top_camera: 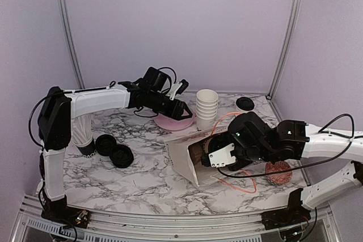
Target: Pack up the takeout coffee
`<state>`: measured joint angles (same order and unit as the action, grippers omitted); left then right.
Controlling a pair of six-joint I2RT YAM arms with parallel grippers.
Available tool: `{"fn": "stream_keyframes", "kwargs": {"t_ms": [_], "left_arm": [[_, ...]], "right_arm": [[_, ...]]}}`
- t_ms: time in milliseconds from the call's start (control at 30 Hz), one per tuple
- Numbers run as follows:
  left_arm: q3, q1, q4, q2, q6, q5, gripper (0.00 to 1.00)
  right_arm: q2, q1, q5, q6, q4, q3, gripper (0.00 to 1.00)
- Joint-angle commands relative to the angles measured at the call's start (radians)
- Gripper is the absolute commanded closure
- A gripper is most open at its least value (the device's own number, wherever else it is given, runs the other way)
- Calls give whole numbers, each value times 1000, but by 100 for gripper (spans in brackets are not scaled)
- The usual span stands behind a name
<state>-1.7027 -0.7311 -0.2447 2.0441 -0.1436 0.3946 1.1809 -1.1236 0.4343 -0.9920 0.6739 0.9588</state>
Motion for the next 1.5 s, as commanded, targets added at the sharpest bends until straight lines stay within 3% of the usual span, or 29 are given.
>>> {"fn": "stream_keyframes", "kwargs": {"t_ms": [0, 1467], "left_arm": [[-25, -2, -2, 46, -32, 53, 42], [-26, -7, -26, 107, -40, 107, 43]], "right_arm": [[7, 16, -17, 18, -68, -5, 49], [119, 127, -103, 5, -188, -34, 50]]}}
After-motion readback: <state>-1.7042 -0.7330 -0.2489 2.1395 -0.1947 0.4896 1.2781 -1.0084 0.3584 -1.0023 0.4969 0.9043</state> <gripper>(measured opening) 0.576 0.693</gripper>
